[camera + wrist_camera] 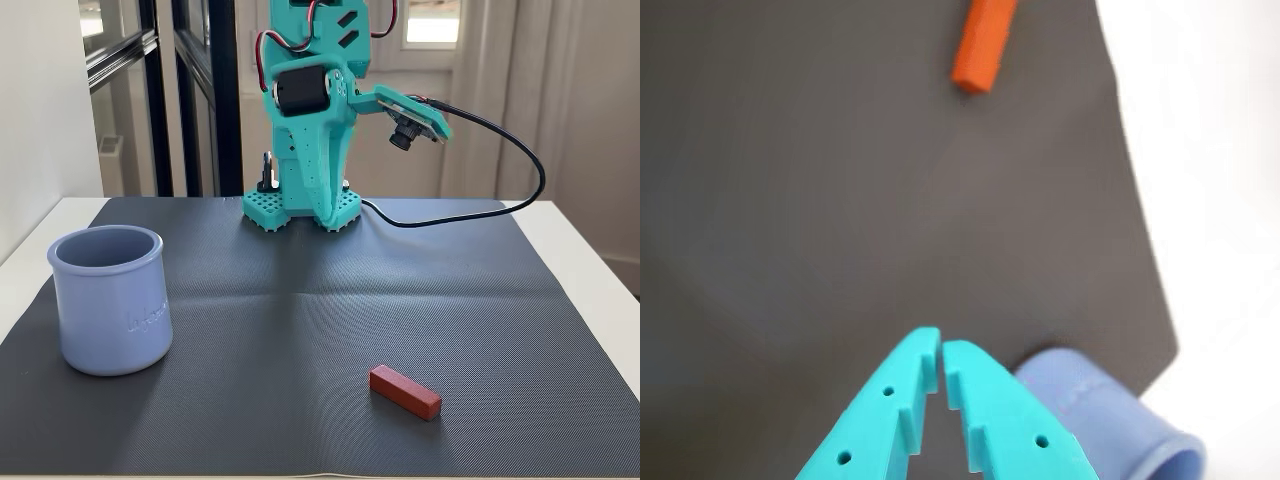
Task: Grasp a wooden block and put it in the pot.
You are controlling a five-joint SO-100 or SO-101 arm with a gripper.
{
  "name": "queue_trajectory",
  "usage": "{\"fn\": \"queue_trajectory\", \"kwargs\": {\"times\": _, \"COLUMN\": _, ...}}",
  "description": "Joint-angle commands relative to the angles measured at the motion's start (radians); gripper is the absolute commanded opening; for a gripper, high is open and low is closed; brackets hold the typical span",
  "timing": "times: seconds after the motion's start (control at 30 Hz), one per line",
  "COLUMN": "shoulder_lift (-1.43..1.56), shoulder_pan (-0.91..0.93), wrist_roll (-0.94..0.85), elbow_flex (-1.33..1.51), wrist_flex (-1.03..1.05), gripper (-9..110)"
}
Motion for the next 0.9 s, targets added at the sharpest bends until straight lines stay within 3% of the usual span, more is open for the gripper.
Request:
{"fn": "queue_trajectory", "kwargs": {"times": 0.0, "shoulder_lift": -0.132, "shoulder_pan": -0.035, "wrist_roll": 0.175, "elbow_flex": -0.161, "wrist_flex": -0.003, "gripper": 0}}
{"fn": "queue_trajectory", "kwargs": {"times": 0.2, "shoulder_lift": -0.394, "shoulder_pan": -0.075, "wrist_roll": 0.469, "elbow_flex": -0.399, "wrist_flex": -0.003, "gripper": 0}}
{"fn": "queue_trajectory", "kwargs": {"times": 0.47, "shoulder_lift": -0.689, "shoulder_pan": -0.081, "wrist_roll": 0.689, "elbow_flex": -0.604, "wrist_flex": -0.003, "gripper": 0}}
{"fn": "queue_trajectory", "kwargs": {"times": 0.87, "shoulder_lift": -0.965, "shoulder_pan": -0.114, "wrist_roll": 0.71, "elbow_flex": -0.825, "wrist_flex": -0.005, "gripper": 0}}
